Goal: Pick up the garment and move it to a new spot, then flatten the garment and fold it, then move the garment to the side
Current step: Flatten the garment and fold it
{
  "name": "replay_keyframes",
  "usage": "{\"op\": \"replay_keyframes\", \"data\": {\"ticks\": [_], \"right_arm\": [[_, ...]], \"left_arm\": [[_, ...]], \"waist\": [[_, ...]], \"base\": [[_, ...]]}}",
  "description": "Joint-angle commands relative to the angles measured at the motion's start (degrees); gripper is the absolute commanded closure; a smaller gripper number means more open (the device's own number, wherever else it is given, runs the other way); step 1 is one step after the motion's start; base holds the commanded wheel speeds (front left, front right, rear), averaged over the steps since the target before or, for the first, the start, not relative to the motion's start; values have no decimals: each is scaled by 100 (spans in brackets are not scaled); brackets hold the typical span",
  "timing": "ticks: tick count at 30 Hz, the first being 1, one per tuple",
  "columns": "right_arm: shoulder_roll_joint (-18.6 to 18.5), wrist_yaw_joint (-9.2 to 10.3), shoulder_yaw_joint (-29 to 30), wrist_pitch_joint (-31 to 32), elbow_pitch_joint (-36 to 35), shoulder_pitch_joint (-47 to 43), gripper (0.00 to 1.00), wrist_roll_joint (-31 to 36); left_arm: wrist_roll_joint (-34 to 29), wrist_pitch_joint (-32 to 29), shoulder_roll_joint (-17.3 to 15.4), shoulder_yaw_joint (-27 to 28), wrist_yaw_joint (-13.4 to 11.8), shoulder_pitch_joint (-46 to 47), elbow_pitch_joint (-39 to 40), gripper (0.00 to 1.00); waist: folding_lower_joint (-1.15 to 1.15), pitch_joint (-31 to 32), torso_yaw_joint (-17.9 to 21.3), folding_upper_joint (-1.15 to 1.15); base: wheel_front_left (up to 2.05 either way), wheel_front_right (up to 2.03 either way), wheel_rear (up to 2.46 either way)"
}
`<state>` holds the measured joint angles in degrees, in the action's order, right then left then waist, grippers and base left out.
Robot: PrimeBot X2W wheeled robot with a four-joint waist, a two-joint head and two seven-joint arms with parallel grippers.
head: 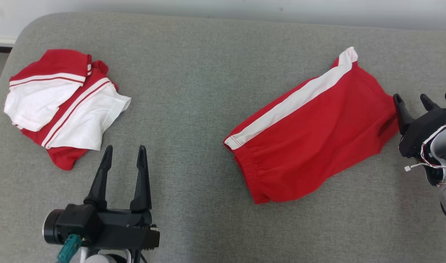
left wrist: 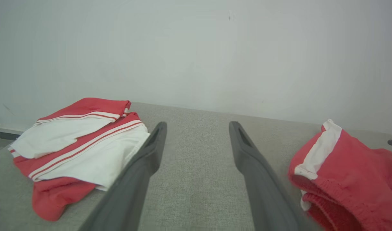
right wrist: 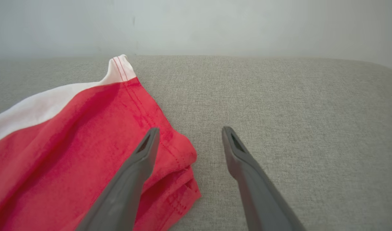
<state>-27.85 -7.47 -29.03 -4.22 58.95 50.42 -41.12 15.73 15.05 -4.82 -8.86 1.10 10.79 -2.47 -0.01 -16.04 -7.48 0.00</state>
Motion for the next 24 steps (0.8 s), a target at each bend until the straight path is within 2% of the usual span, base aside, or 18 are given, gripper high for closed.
{"op": "replay_keyframes", "data": {"ticks": [1,8,9,10,11,16,24], "right_arm": [[47,-6,2,-12,60,-34,0,-88],[228,-6,4,109,525,4,0,-269],[250,-6,-22,164,573,-29,4,-294],[278,-6,-46,198,590,-58,75,-326],[288,-6,-60,206,598,-78,100,-360],[309,-6,-20,-66,572,-227,100,-604],[12,-6,-86,-556,168,-949,100,-948]], "left_arm": [[-153,18,37,65,43,-91,18,0],[-421,18,156,292,185,-168,-21,0],[-431,18,166,310,201,-179,-30,0],[-436,18,170,330,220,-196,-40,0],[-443,18,175,345,240,-208,-53,0],[-402,18,195,448,285,-327,-134,0],[-335,18,193,509,259,-634,-267,0]], "waist": [[1,-56,-56,0],[1,-119,-170,0],[1,-115,-178,0],[1,-107,-180,0],[1,-97,-178,0],[1,100,-42,0],[1,592,309,0]], "base": [[0,0,0],[0,0,0],[0,0,0],[0,0,0],[0,0,0],[0,0,0],[0,0,0]]}}
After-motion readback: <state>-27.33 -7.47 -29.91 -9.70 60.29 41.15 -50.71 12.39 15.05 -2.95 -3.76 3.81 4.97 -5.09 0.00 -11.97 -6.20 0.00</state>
